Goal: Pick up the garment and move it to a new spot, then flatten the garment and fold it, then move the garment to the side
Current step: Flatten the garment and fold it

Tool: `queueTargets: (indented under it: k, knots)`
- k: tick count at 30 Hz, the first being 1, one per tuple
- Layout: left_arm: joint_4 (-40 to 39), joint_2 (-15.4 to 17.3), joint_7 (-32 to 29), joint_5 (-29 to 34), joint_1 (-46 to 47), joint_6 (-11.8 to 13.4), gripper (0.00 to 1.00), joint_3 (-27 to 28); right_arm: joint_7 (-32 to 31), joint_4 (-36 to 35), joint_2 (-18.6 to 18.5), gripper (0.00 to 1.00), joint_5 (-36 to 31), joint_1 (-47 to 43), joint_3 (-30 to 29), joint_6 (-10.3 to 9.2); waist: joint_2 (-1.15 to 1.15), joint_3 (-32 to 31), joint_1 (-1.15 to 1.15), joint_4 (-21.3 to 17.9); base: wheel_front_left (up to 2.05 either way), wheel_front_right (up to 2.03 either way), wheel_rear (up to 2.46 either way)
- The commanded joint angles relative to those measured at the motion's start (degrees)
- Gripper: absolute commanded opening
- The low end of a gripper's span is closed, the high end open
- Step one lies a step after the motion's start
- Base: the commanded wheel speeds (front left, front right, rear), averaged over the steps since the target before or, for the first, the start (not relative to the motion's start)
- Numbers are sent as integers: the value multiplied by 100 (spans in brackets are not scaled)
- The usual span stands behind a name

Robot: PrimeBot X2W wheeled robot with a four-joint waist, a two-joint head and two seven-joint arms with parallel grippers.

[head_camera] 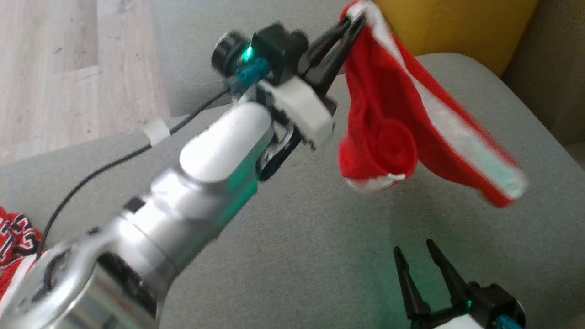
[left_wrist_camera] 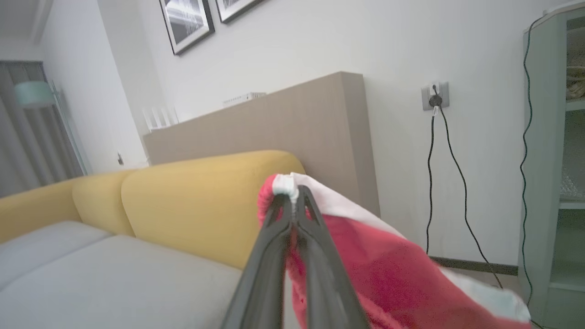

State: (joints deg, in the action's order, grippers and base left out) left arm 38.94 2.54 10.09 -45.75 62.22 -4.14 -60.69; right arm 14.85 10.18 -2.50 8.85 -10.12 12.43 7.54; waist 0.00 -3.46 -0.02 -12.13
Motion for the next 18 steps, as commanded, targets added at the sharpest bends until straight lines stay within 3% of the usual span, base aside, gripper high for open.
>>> queueTargets:
  k: [1, 9, 12, 18]
  knots:
    - [-9, 195, -17, -69, -58, -31, 0, 160, 15, -228, -38, 100, 59, 172, 122, -5, 0, 43, 2, 53, 0, 0, 0]
    - [312, 757, 164, -236, -1555, 171, 0, -34, 15, -270, -38, 100, 247, 197, 113, -5, 0, 470, 2, 214, 0, 0, 0]
    - [530, 1054, 310, -243, -1797, 238, 0, 55, 15, -236, -38, 100, 315, 270, 28, -5, 0, 598, 2, 251, 0, 0, 0]
    - [690, 1348, 430, -247, -1899, 218, 0, 236, 15, -7, -38, 100, 751, 411, -312, -5, 0, 709, 2, 356, 0, 0, 0]
